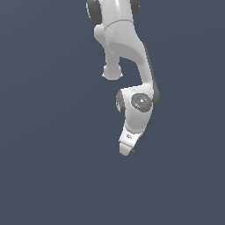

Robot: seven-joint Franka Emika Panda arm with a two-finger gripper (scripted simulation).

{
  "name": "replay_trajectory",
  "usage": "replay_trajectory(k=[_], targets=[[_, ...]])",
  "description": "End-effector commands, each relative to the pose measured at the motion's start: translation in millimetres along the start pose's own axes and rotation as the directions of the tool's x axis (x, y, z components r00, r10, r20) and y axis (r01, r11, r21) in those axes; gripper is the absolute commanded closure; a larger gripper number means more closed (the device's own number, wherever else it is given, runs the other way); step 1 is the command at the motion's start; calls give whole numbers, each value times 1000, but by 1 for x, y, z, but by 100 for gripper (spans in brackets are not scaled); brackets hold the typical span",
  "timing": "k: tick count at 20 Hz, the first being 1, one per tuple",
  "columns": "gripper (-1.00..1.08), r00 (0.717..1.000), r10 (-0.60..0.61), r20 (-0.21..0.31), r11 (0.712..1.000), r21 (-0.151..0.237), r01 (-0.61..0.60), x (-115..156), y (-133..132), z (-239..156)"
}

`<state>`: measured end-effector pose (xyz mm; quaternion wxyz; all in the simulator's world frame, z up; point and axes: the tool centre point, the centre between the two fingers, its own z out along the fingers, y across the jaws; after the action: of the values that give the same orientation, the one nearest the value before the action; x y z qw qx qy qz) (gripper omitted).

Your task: Pick up the object and move it to a goal position.

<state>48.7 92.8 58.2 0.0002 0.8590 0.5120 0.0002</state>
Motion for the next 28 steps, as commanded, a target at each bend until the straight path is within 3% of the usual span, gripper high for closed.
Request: replay_trajectory(k=[1, 13, 14, 28], targets=[[-92, 1000, -1, 1, 1000, 1, 1, 0, 0, 7], [-92, 1000, -5, 0, 1000, 0, 5, 0, 0, 48], [108, 1000, -5, 0, 1000, 0, 5, 0, 0, 48], [108, 1000, -4, 0, 1000, 0, 4, -3, 4, 42]])
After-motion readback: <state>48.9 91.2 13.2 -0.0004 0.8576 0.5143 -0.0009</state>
